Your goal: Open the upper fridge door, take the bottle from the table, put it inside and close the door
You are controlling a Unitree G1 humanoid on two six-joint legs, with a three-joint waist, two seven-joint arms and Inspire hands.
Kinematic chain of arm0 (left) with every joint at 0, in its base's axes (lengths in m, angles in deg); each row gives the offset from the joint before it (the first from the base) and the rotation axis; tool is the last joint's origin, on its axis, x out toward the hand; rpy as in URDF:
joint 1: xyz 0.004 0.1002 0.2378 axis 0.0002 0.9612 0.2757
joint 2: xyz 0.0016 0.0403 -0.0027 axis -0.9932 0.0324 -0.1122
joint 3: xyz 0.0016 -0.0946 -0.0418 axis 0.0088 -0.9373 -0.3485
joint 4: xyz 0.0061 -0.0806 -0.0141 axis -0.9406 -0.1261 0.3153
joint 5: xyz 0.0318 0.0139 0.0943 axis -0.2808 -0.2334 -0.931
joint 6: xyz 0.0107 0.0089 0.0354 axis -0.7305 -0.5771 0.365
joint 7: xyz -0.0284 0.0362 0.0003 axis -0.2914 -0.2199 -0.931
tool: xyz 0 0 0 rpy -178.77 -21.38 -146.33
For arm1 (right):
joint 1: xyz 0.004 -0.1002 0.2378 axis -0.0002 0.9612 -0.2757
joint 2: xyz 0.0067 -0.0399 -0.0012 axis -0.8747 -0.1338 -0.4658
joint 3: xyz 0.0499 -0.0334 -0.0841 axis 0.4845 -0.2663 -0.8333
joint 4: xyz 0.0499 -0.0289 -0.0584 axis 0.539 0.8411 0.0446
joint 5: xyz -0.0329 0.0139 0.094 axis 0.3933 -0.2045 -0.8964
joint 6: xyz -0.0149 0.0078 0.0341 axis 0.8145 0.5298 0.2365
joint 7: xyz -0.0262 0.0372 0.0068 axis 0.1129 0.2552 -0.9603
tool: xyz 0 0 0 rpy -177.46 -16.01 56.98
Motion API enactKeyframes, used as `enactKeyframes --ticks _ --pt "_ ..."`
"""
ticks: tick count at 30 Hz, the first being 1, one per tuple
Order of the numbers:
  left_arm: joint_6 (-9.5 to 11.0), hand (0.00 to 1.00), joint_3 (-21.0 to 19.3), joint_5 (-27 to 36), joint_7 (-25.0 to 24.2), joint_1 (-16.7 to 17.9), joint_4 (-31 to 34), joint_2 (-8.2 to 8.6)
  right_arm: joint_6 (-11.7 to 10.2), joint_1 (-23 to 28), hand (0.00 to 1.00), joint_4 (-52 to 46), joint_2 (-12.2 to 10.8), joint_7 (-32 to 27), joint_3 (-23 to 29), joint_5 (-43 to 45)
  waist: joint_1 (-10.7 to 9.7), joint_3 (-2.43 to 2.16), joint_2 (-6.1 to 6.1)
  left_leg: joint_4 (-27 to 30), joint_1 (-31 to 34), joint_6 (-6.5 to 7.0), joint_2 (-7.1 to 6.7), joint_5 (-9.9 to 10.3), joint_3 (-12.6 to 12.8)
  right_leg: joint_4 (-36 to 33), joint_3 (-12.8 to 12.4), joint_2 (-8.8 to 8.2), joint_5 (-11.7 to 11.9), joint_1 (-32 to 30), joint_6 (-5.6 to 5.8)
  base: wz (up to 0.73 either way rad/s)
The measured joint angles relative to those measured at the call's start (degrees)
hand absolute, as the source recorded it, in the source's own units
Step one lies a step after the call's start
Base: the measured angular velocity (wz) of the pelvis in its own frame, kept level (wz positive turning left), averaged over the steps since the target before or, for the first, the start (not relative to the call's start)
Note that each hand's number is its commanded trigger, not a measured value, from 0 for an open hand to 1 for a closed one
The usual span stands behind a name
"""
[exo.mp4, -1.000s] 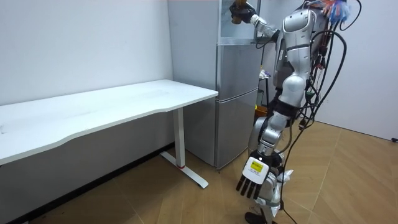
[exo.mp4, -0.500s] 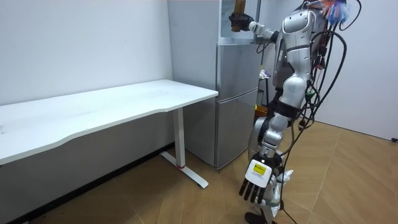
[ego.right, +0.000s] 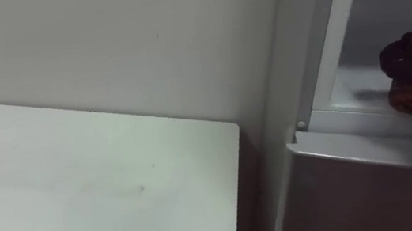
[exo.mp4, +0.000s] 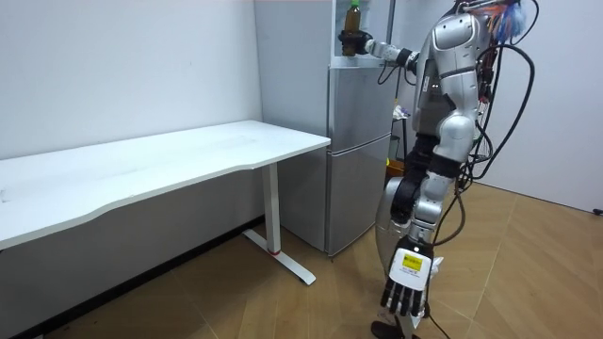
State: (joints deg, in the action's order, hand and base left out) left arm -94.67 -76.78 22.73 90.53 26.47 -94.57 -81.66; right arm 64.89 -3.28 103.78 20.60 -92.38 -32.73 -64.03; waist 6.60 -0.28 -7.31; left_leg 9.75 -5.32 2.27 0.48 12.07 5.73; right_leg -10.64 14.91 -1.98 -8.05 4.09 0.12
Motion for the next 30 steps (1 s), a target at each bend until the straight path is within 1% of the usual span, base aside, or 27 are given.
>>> enactKeyframes --ticks 3,4,7,10,13,15,16,18,19,22,24,26,27,29,30 --pt "-0.27 0.0 -0.19 -0.05 -0.09 0.16 0.0 -0.02 -0.02 -0.93 1.0 0.71 0.01 0.22 -1.16 1.82 0.51 0.01 -0.15 -0.08 0.1 0.0 -0.01 0.0 -0.19 -0.01 0.39 -0.04 0.0 0.01 0.0 0.04" --pt "-0.28 0.0 -0.23 -0.05 -0.13 0.14 0.08 -0.02 -0.02 -0.99 1.0 0.8 0.01 0.4 -1.49 1.9 0.81 -0.02 -0.2 -0.06 0.17 0.0 -0.04 0.0 -0.32 -0.01 0.94 -0.11 0.0 0.02 0.0 0.04" --pt "-0.41 0.0 -0.36 -0.08 -0.42 0.12 0.2 -0.02 -0.01 -1.22 1.0 1.14 0.0 0.61 -1.65 2.09 1.56 -0.01 -0.35 -0.07 0.21 0.0 -0.1 0.0 -0.56 0.01 1.22 -0.17 0.0 0.07 0.0 0.05" --pt "-0.77 0.0 -1.34 -0.16 -0.61 0.14 0.21 -0.03 -0.01 -1.44 1.0 2.1 0.01 0.6 -1.64 2.48 1.65 0.11 -0.8 0.09 0.46 0.01 -0.19 -0.02 -1.4 0.04 2.54 -0.34 -0.03 0.34 0.04 0.13" --pt "-1.57 0.0 -1.75 -0.09 -1.03 0.11 0.14 -0.04 0.0 -2.12 1.0 3.93 0.0 0.82 -1.65 4.17 1.74 0.22 -1.14 0.27 0.68 0.03 -0.26 -0.01 -2.03 0.09 2.75 -0.38 -0.03 0.54 0.05 0.11" --pt "-1.81 0.0 -1.76 0.0 -1.38 0.09 0.05 -0.03 -0.01 -2.82 1.0 5.5 0.0 0.76 -1.65 4.16 2.05 0.22 -1.2 0.32 0.64 0.04 -0.27 0.01 -2.12 0.1 2.74 -0.4 -0.03 0.65 0.05 0.04" --pt "-1.92 0.0 -1.73 0.05 -1.4 0.09 0.07 -0.02 -0.01 -3.45 1.0 6.59 0.0 0.75 -1.89 4.16 2.45 0.34 -1.05 0.32 0.64 0.04 -0.27 0.0 -2.11 0.12 2.72 -0.4 -0.04 0.65 0.06 0.0" --pt "-1.96 0.0 -1.72 0.41 -1.33 0.1 0.1 -0.02 -0.01 -4.92 1.0 8.52 0.0 0.7 -2.68 4.14 2.59 0.33 -1.06 0.36 0.66 0.03 -0.26 0.0 -2.11 0.14 2.57 -0.37 -0.04 0.65 0.07 0.0" --pt "-1.95 0.0 -1.72 0.72 -1.26 0.11 0.12 -0.04 -0.18 -5.6 1.0 9.54 0.0 0.8 -3.11 4.09 2.61 0.45 -0.89 0.42 0.7 0.03 -0.25 0.0 -2.11 0.16 2.57 -0.35 -0.04 0.66 0.07 0.0" --pt "-1.95 0.0 -1.69 0.73 -1.25 0.21 0.48 -0.04 -0.55 -7.55 1.0 13.43 0.0 1.44 -3.29 3.92 3.02 0.44 -0.9 0.65 0.74 0.03 -0.24 0.0 -2.11 0.15 2.53 -0.36 -0.04 0.77 0.07 0.0" --pt "-1.95 0.0 -1.69 0.73 -1.21 0.41 0.61 -0.08 -1.07 -8.0 1.0 15.08 0.01 2.24 -3.29 3.48 3.17 0.43 -0.91 0.81 0.74 0.02 -0.27 0.01 -2.27 0.17 2.62 -0.36 -0.04 0.92 0.07 0.04" --pt "-1.98 0.0 -1.71 0.74 -0.89 0.55 0.57 -0.24 -2.06 -8.08 1.0 17.0 0.05 3.27 -3.26 1.71 3.38 0.35 -0.94 1.09 0.72 0.02 -0.3 0.01 -2.84 0.18 2.83 -0.36 -0.04 1.27 0.06 0.11" --pt "-1.98 0.0 -1.72 0.74 -0.73 0.55 0.51 -0.27 -2.28 -8.08 1.0 17.38 0.06 3.38 -3.26 1.65 3.42 0.35 -0.94 1.15 0.68 0.02 -0.31 0.01 -2.93 0.23 2.88 -0.36 -0.04 1.4 0.06 0.09" --pt "-2.01 0.0 -1.73 0.82 -0.39 0.59 0.47 -0.35 -3.62 -8.09 1.0 19.12 0.07 3.7 -3.24 1.6 3.72 0.34 -0.88 1.53 0.65 0.0 -0.33 0.01 -3.16 0.51 3.32 -0.35 -0.04 1.8 0.06 0.06" --pt "-2.0 0.0 -1.77 0.9 -0.38 0.62 0.46 -0.35 -3.86 -8.08 1.0 19.39 0.07 3.72 -3.22 1.59 3.86 0.33 -0.87 1.61 0.68 -0.01 -0.34 0.01 -3.18 0.76 3.5 -0.35 -0.02 1.95 0.04 0.0"
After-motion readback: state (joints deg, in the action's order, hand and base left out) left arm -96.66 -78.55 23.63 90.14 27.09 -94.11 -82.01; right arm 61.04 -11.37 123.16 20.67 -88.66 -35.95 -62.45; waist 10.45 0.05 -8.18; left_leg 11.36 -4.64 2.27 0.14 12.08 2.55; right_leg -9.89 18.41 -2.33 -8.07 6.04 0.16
